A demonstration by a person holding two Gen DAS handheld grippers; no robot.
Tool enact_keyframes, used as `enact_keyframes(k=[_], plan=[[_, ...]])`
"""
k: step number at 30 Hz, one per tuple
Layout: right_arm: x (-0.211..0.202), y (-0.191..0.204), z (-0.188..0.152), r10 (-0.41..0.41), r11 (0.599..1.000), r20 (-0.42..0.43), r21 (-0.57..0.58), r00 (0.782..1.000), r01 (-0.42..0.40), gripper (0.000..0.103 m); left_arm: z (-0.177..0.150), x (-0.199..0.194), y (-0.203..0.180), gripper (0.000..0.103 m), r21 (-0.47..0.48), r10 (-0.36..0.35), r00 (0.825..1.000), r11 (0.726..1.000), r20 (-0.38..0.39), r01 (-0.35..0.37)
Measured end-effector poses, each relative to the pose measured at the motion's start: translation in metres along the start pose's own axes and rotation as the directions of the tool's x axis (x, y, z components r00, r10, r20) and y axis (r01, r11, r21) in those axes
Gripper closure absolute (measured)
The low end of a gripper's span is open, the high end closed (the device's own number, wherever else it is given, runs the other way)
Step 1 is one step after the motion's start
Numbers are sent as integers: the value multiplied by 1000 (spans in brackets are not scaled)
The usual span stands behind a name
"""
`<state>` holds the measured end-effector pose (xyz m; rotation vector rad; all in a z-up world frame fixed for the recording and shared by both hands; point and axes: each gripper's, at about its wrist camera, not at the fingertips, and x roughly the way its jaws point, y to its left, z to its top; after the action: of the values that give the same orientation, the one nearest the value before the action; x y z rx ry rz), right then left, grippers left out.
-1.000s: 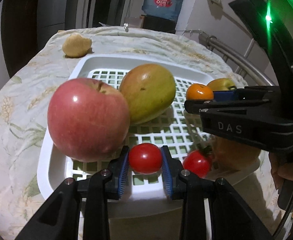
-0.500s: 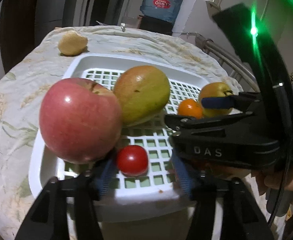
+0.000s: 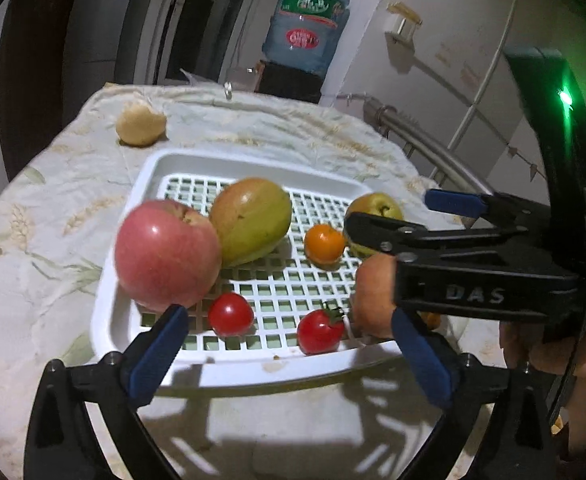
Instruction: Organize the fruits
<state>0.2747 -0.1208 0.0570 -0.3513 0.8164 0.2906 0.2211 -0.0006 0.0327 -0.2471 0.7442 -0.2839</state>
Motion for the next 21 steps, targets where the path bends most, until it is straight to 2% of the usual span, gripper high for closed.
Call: enact_keyframes(k=[7,13,21], plan=[[-67,-9,-12,35,994,151,97,988,-50,1,2,-47,-10,0,20,32,996,999,84,-33],[-123,-11,-39,91,974,264,179,960,-141,1,-4,-90,-19,0,39,60,985,997,161,-67],[-187,-9,-76,94,953,382,233,919,-194,0,-16,-147,-40,0,98,81,958,989,275,-111]])
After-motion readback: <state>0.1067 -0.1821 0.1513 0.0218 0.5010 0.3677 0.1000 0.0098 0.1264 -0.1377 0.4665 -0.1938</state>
